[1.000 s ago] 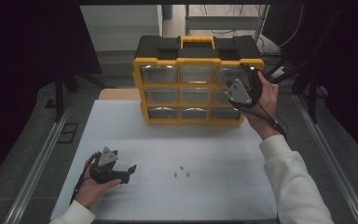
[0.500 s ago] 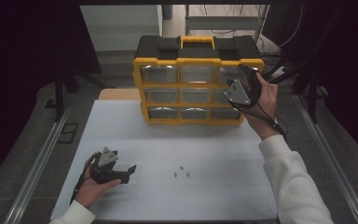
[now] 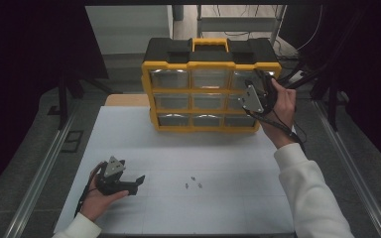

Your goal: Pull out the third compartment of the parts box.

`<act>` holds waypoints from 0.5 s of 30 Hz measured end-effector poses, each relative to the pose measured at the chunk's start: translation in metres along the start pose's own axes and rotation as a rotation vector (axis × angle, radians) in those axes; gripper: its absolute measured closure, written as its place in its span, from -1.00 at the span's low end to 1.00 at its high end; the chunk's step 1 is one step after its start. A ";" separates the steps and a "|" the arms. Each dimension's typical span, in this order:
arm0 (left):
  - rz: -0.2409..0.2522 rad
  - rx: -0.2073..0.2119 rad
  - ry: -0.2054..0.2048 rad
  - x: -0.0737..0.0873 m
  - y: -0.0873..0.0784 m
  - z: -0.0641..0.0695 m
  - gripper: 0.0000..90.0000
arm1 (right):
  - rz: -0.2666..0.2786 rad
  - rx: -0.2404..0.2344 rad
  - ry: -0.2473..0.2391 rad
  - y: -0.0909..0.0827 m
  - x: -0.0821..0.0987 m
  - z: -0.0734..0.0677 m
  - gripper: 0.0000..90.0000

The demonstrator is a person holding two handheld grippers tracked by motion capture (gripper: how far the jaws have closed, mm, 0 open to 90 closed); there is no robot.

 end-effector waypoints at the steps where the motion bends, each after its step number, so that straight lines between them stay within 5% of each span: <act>1: 0.000 0.000 0.001 0.000 0.000 0.000 -0.81 | -0.001 0.002 0.002 0.000 0.000 0.000 0.23; 15: 0.002 0.000 -0.001 0.000 0.000 0.000 -0.81 | -0.005 0.024 -0.007 -0.001 0.000 0.003 0.48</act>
Point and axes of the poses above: each handheld gripper's, and its own axes: y roughly forward along the jaws, x roughly out of its underside, z roughly to its right, the point moved 1 cm from there along y, roughly forward along the jaws, and after that the axes turned 2 degrees about -y, right-handed, at the moved point
